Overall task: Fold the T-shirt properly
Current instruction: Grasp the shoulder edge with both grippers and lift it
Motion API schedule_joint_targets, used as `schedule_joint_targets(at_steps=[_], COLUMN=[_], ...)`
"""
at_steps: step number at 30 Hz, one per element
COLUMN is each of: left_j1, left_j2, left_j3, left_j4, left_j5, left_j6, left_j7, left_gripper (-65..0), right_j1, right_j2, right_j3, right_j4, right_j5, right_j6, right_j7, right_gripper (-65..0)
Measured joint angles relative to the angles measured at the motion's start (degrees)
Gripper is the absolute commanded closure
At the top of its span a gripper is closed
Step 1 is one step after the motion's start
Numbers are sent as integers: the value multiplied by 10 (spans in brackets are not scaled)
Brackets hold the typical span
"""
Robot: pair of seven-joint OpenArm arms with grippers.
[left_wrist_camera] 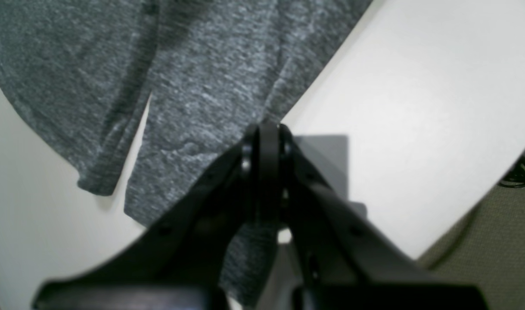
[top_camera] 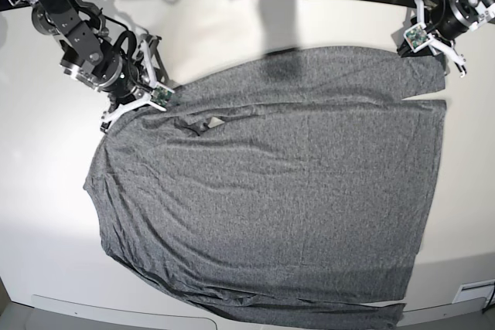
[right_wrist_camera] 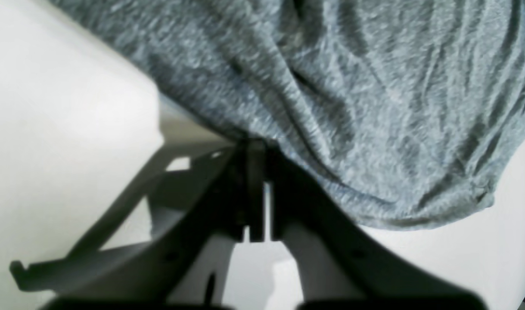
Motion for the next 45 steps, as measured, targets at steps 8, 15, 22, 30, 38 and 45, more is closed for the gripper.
schedule_joint_targets(at_steps=[8, 15, 22, 30, 38, 45], left_j1=[0, 8, -19, -112, -207, -278], left_j2=[0, 1, 0, 3, 3, 5], left_j3=[0, -12, -68, -65, -44, 27], left_j4=[4, 92, 144, 96, -24, -96], left_j5=[-45, -111, -135, -171, -170, -165], left_j6=[0, -24, 21, 17, 0, -4], left_j7=[25, 152, 129, 133, 87, 87], left_gripper=[0, 0, 0, 0, 0, 0], right_j1=[0, -4, -3, 32, 99, 136], right_j2=[2, 20, 14, -57, -93, -98], right_j3=[0, 26, 95, 107, 107, 107], right_j4=[16, 93, 92, 28, -64, -117], right_j5=[-3, 3, 56, 59, 59, 59], right_j6=[-59, -83, -83, -83, -83, -83], right_j7=[-21, -52, -58, -45, -34, -32], right_gripper=[0, 0, 0, 0, 0, 0])
